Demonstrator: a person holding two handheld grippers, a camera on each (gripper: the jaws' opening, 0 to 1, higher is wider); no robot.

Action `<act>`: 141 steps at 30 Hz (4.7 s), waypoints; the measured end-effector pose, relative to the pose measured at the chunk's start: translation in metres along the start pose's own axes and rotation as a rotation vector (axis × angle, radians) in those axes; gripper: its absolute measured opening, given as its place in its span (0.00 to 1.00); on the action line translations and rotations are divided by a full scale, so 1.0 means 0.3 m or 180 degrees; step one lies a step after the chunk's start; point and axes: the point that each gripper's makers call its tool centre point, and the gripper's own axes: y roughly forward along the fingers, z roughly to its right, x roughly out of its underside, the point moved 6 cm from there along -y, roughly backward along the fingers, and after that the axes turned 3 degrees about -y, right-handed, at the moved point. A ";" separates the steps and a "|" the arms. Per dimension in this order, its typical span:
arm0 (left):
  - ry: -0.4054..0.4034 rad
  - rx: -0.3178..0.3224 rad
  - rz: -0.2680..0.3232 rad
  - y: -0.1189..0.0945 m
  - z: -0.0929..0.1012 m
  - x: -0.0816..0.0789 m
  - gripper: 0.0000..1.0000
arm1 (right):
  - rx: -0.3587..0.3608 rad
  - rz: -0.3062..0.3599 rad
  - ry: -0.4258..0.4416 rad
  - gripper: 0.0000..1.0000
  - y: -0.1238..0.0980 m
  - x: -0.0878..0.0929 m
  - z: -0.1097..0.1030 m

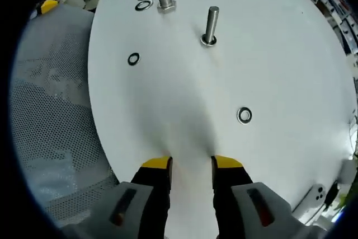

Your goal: Place the washer onto the threaded stud by aligning its center hole with the stud, sliding it down to the base, and recovering from edge contact or off-axis alignment until the washer reaches the visible bottom stop.

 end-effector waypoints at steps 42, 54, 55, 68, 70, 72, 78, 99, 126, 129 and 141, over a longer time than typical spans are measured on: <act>-0.0018 -0.0029 0.0022 -0.002 -0.002 -0.001 0.08 | 0.0028 -0.0016 -0.0027 0.29 0.009 -0.013 -0.007; -0.0014 -0.0030 0.0018 -0.002 -0.001 0.000 0.08 | 0.0050 -0.0080 0.0005 0.26 0.009 -0.017 -0.013; -0.0015 -0.0032 0.0021 -0.003 -0.001 -0.001 0.08 | 0.0050 -0.0080 0.0005 0.26 0.009 -0.017 -0.014; -0.0013 -0.0036 0.0016 -0.003 0.000 0.000 0.08 | 0.0031 0.0172 0.0036 0.26 0.006 0.002 -0.013; -0.0008 -0.0031 0.0009 -0.002 -0.001 0.000 0.08 | 0.0042 0.0208 0.0056 0.26 0.005 0.004 -0.015; -0.0005 -0.0027 0.0007 -0.002 0.000 0.000 0.08 | 0.0047 0.0247 0.0075 0.26 0.007 0.007 -0.011; -0.0011 -0.0031 0.0024 -0.002 -0.001 -0.001 0.08 | 0.0039 0.0306 0.0101 0.26 0.005 0.009 -0.014; -0.0010 -0.0028 -0.0002 -0.002 0.000 0.001 0.08 | 0.0041 0.0390 0.0108 0.23 0.007 0.011 -0.013; -0.0009 -0.0017 -0.0007 -0.001 -0.001 0.001 0.08 | 0.1016 0.0256 -0.0487 0.22 -0.046 -0.071 0.154; -0.0008 -0.0015 -0.0011 -0.002 0.000 0.001 0.08 | 0.1300 0.0149 -0.0698 0.22 -0.047 -0.075 0.178; -0.0005 -0.0011 -0.0031 0.000 0.000 0.003 0.08 | 0.1272 0.0212 -0.0672 0.23 -0.043 -0.096 0.182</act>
